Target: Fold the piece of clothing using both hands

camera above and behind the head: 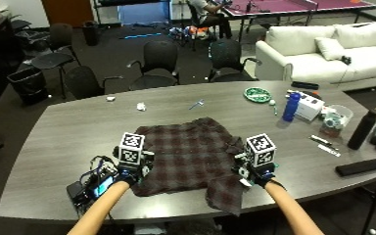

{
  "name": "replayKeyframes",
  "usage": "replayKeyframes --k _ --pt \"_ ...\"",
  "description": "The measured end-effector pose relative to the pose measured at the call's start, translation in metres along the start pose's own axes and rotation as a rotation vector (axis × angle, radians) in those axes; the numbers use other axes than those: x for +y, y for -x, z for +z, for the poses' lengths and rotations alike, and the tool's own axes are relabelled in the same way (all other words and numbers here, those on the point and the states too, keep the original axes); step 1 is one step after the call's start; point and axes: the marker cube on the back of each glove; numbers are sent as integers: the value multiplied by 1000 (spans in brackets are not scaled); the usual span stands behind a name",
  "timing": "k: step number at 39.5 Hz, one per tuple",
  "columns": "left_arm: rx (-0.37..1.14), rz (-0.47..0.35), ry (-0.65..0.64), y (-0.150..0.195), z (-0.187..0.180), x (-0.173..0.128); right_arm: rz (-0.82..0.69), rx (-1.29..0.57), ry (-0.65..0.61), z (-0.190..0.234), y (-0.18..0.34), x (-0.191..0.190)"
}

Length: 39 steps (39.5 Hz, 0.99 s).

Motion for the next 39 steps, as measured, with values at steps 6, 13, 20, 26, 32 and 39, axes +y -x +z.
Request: replayKeyframes --k 6,13,20,26,32,39 --pt "21 7 0 1 2 -3 -18 9 -9 -5 5 -2" --pt "58 27 10 4 3 -7 -33 -18 10 -13 7 -4" --pt "128 83 44 5 8 -3 -49 -14 95 -16 5 -1" --pt "147 129 102 0 25 -9 -54 14 206 -3 2 -2" --pt "131 197 180 -10 62 -37 -47 31 312 34 -4 -22" --pt "136 269 342 -28 118 -67 -49 12 383 104 -4 -66"
